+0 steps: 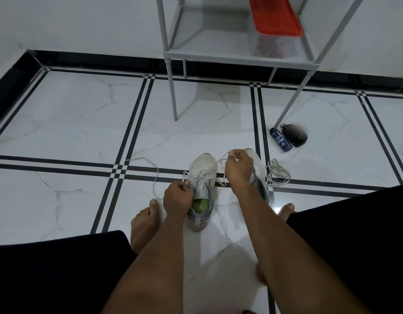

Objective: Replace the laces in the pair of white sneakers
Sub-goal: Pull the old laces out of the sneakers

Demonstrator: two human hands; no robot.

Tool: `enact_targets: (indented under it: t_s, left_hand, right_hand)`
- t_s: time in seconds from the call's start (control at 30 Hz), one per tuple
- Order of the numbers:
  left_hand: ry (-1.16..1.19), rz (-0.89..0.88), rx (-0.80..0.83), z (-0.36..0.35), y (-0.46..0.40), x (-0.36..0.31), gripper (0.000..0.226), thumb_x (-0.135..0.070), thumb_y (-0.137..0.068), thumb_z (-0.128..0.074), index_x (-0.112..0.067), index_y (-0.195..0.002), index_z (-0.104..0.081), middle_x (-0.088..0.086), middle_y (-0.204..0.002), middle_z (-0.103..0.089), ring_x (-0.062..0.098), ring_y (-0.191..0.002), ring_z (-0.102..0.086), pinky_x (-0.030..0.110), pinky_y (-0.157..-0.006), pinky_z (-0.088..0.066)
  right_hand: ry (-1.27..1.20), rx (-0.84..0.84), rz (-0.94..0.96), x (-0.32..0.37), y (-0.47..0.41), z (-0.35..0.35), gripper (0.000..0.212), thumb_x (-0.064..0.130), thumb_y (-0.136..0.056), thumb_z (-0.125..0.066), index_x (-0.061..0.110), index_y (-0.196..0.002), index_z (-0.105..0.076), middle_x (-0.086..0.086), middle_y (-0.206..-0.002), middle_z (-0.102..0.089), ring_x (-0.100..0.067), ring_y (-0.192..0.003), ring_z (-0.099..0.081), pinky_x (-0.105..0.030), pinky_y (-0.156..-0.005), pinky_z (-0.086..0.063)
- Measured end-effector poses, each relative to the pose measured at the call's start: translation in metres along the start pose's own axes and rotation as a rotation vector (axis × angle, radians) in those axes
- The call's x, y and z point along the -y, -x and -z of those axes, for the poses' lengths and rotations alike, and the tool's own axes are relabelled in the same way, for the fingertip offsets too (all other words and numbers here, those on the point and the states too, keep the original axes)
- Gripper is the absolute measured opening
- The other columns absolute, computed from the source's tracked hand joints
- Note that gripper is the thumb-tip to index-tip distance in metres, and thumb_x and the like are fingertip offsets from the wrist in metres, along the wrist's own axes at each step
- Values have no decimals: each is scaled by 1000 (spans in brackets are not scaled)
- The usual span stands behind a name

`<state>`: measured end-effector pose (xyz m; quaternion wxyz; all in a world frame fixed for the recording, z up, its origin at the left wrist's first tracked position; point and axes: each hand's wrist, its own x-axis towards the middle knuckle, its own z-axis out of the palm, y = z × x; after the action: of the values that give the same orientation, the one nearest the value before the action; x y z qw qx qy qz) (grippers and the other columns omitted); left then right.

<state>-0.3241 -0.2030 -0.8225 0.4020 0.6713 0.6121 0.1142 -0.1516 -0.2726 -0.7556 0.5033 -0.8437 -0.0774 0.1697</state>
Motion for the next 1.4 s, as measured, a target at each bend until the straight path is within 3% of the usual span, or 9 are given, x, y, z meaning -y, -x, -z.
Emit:
enact_targets:
  t_s: [0.13,0.3,0.5,0.6,0.7,0.83,1.03,1.27,1.4]
  left_hand:
    - [9,8,-10,3,5,-1,29,-41,-101,-58,-16,-86,-66,4,-91,-71,31,-91,-63,32,-76,-42]
    - [-3,-14,-5,2,5,-1,27,-40,-100,-57,-19,-85,-65,4,-92,-72,32,-92,-65,34,-75,-47]
    - [-44,-27,-2,3,6,1,26,-41,-101,-57,-20,-93,-68,7,-104,-74,34,-101,-66,37,-84,-49]
    - [-34,-31,-7,2,8,-1,25,-39,-102,-57,-18,-94,-69,8,-105,-74,34,-103,-66,33,-81,-44]
    - [-23,-17,-5,2,7,1,24,-39,-102,-58,-19,-93,-68,7,-103,-74,34,-102,-66,32,-79,-43]
    - [-25,-12,5,3,8,0,25,-40,-102,-57,-19,-94,-68,7,-102,-74,33,-101,-66,33,-79,-43]
    - [37,121,6,1,6,-3,33,-43,-99,-60,-16,-82,-68,10,-97,-74,36,-98,-66,35,-81,-47]
    - [124,317,64,1,0,-5,36,-38,-98,-60,-8,-107,-77,15,-112,-75,39,-107,-68,39,-92,-55]
    - [-98,-258,-173,3,13,-19,20,-23,-92,-59,-20,-111,-64,2,-111,-65,27,-98,-64,37,-74,-53]
  right_hand:
    - [503,299,139,-27,22,-1,67,52,-100,-59,37,-161,-35,-14,-160,-30,-38,-147,-26,-54,-119,-34]
    - [867,456,470,-33,48,-24,35,40,-99,-62,32,-132,-70,-9,-152,-40,-33,-140,-33,-45,-116,-35]
    - [445,421,378,-13,28,-22,15,22,-98,-61,32,-103,-71,-1,-124,-49,-27,-124,-42,-39,-104,-40]
    - [128,256,228,11,5,-18,15,31,-102,-62,38,-114,-69,1,-124,-58,-26,-122,-56,-43,-104,-50]
    - [117,195,20,12,-3,-12,71,47,-101,-62,28,-163,-33,-12,-159,-43,-32,-146,-45,-50,-120,-41]
    - [386,446,-76,-13,21,-3,122,67,-85,-75,10,-168,-7,-15,-172,-16,-36,-154,-33,-46,-119,-38]
    - [437,416,46,-52,30,-9,22,29,-86,-65,10,-94,-71,-4,-90,-74,-28,-91,-72,-38,-79,-60]
    - [444,304,-79,-61,17,-11,41,25,-86,-76,14,-53,-56,-2,-55,-59,-25,-64,-65,-29,-60,-51]
    - [472,331,-45,-65,17,-10,35,36,-90,-71,14,-63,-68,-4,-67,-72,-26,-67,-73,-38,-68,-64]
